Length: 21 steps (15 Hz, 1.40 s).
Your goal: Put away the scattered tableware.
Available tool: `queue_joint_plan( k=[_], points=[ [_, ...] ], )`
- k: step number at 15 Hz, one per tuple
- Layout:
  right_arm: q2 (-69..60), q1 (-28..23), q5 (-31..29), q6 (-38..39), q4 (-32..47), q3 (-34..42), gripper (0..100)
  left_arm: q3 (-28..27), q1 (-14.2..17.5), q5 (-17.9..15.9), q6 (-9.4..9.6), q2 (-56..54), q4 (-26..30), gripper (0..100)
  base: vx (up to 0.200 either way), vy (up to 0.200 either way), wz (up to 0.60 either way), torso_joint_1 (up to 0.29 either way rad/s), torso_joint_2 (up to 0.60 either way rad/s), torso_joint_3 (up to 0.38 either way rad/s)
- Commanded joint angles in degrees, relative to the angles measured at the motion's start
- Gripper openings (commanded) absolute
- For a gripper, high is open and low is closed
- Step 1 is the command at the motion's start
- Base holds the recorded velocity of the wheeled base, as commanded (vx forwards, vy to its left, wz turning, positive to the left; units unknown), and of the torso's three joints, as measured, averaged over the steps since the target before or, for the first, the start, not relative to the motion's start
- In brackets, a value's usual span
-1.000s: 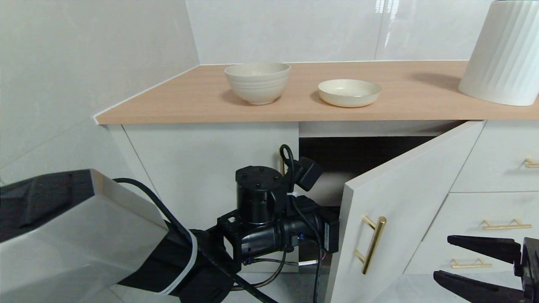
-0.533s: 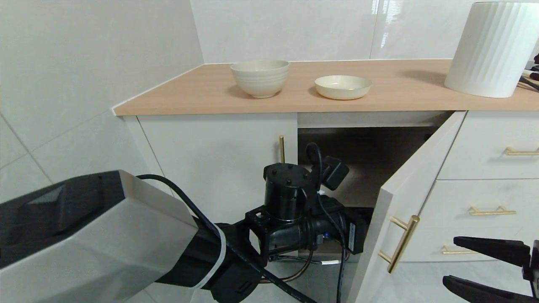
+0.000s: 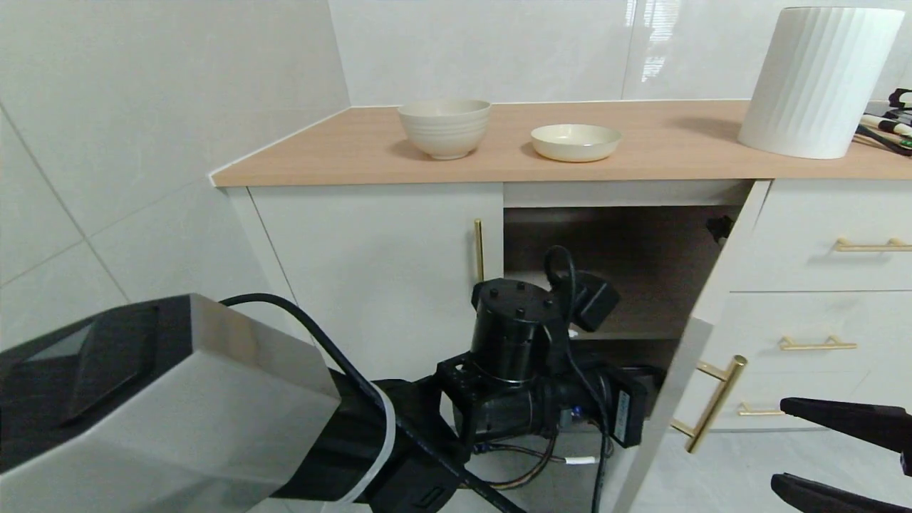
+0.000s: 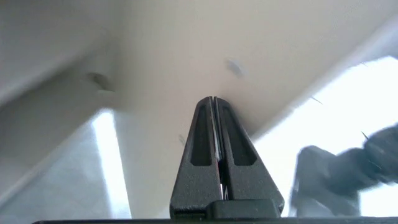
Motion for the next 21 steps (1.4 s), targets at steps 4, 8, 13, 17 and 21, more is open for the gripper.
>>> queue_joint_plan(
  k=[4,8,13,17,21],
  points=[
    [-3.6,0.0,4.2,0.1,0.0,0.1,100,-5.8,0.1,0.6,-0.03,1.9,3.8,0,0.0,0.0,0.0,0.0,0.0,0.0],
    [-5.3,3.2,4.6,0.1,0.1,0.6,100,-13.1,-2.1,2.4,-0.03,5.9,7.5,0,0.0,0.0,0.0,0.0,0.0,0.0],
    [-7.3,4.0,9.4,0.1,0.1,1.4,100,-18.0,-12.0,2.5,-2.05,5.9,10.3,0,0.0,0.0,0.0,0.0,0.0,0.0],
    [-6.8,3.9,9.7,0.1,0.1,1.3,100,-13.4,-5.5,4.6,-6.71,0.8,10.3,0,0.0,0.0,0.0,0.0,0.0,0.0],
    [5.5,3.3,0.8,0.3,-0.3,-4.8,100,1.8,9.5,4.9,-4.78,-12.7,10.4,0,0.0,0.0,0.0,0.0,0.0,0.0]
  ],
)
